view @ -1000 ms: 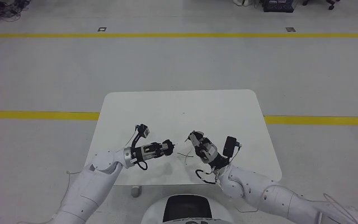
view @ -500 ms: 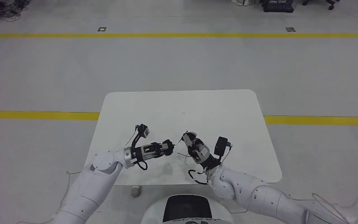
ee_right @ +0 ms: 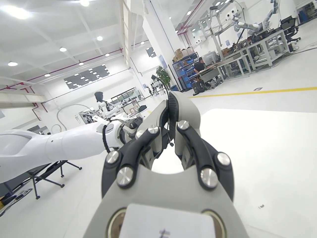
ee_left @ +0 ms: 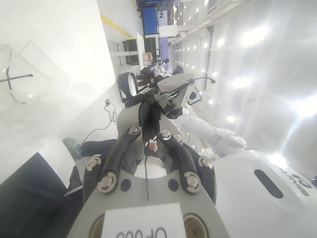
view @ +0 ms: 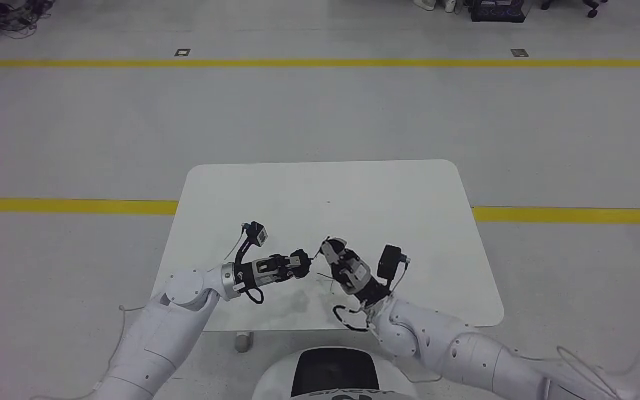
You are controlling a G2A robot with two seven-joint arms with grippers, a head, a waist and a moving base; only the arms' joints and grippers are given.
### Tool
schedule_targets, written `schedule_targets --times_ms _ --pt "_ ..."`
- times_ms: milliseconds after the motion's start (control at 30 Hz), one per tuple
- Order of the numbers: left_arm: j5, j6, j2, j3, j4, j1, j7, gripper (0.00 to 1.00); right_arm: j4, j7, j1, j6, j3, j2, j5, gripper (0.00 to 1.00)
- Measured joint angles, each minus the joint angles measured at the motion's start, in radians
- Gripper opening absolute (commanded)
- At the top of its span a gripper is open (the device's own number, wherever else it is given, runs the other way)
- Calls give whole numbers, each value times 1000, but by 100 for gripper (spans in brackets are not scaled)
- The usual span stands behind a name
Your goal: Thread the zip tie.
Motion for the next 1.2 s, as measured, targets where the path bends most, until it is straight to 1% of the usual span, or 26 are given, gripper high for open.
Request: schedule_targets --times_ms 467,1200 --pt "0 0 0 0 0 0 0 0 -12 37 -57 0 81 -11 -51 0" --pt "0 0 0 0 0 0 0 0 -11 79 -101 0 146 -23 -83 0"
